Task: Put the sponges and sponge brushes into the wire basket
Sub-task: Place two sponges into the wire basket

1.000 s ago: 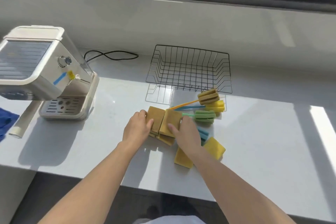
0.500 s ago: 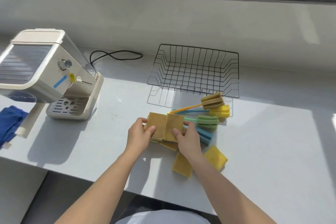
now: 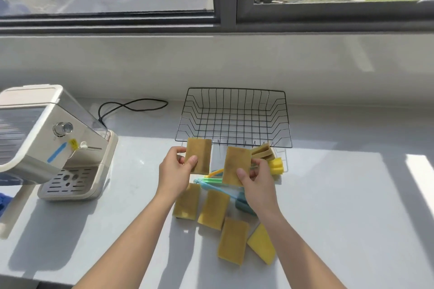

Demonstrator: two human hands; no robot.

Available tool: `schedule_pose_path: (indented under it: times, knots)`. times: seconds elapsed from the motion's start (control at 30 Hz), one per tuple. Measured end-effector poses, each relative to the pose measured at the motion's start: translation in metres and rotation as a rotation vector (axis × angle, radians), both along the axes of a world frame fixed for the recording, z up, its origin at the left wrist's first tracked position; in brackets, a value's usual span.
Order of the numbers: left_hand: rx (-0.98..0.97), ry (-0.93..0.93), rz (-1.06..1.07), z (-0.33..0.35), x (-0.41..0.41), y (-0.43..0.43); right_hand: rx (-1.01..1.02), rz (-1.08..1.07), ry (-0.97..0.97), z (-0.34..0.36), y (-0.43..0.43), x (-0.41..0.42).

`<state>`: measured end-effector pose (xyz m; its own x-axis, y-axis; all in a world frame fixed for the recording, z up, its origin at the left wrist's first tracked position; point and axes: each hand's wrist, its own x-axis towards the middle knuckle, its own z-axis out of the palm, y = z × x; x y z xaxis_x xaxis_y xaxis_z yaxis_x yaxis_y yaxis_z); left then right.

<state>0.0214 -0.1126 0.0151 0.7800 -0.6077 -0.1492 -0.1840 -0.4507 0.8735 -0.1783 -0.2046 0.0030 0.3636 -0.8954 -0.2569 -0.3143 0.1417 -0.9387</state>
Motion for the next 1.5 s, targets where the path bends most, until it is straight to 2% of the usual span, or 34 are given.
schedule_pose_path:
  times: [0.2, 0.4, 0.77, 0.93, 1.2, 1.33, 1.43, 1.5]
  knots:
    - [-0.040, -0.011, -0.070, 0.012, 0.031, -0.064, -0.078, -0.070, -0.023, 0.030, -0.044, 0.014]
    - [0.002, 0.014, -0.096, -0.005, 0.069, -0.130, -0.060, -0.103, -0.038, 0.047, -0.081, 0.030]
    - [0.139, 0.208, -0.032, -0.075, 0.098, -0.224, -0.105, -0.081, 0.138, 0.023, -0.146, 0.066]
    - [0.172, 0.211, -0.012, -0.092, 0.107, -0.236, -0.081, -0.051, 0.182, 0.004, -0.173, 0.089]
    - [0.241, -0.108, -0.127, -0.076, 0.095, -0.216, -0.025, -0.001, 0.263, -0.036, -0.212, 0.126]
    - [0.209, -0.417, -0.244, -0.058, 0.088, -0.171, 0.013, 0.029, 0.279, -0.059, -0.220, 0.146]
    - [0.305, -0.629, -0.259, -0.054, 0.094, -0.140, 0.041, 0.043, 0.260, -0.072, -0.222, 0.155]
    - [0.378, -0.651, -0.291, -0.059, 0.099, -0.127, 0.052, 0.050, 0.257, -0.078, -0.223, 0.160]
